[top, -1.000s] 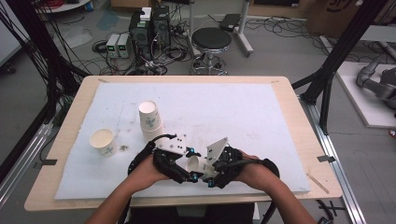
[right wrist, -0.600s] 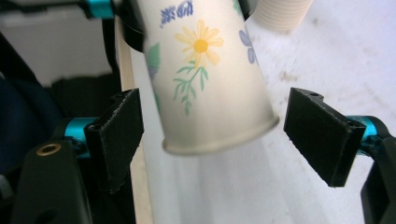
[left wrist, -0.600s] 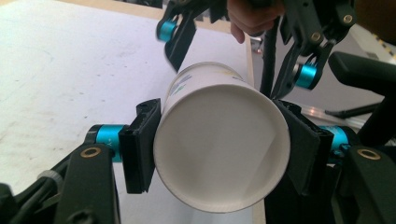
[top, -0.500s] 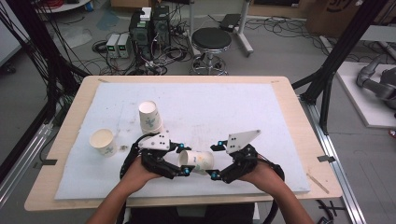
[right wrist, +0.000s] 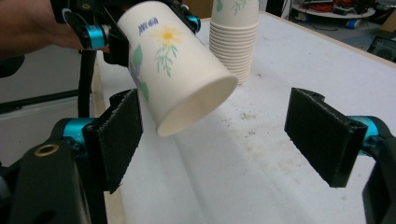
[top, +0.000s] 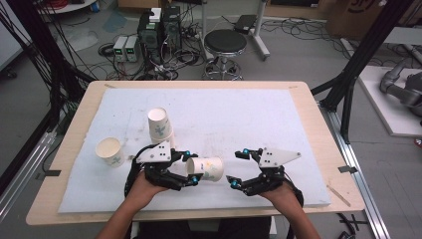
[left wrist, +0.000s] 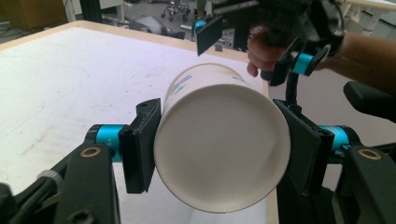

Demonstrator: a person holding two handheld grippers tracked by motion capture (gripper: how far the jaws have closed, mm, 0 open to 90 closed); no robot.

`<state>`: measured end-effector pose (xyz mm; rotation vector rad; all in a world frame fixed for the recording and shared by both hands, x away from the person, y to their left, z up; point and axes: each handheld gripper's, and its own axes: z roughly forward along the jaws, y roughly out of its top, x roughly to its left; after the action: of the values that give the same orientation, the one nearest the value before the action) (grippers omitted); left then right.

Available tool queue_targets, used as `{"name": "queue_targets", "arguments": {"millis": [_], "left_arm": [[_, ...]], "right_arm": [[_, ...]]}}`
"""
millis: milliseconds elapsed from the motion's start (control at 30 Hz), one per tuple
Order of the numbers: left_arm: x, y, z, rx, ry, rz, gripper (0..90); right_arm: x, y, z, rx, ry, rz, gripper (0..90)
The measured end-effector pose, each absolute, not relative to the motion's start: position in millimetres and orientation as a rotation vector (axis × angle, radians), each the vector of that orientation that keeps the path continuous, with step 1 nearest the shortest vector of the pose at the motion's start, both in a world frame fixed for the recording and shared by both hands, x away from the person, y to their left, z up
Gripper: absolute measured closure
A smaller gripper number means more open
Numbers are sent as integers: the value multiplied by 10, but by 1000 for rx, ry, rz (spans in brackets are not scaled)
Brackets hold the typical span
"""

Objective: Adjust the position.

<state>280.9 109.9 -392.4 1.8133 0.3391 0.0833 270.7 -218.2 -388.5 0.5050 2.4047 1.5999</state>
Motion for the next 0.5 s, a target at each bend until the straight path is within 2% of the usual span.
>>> {"name": "queue_targets", "arguments": {"millis": [500], "left_arm": [[2773, 1083, -3890, 1767, 319, 102, 362]], "right_arm": [[2733, -2216, -4055, 498, 2448, 1650, 198]]}}
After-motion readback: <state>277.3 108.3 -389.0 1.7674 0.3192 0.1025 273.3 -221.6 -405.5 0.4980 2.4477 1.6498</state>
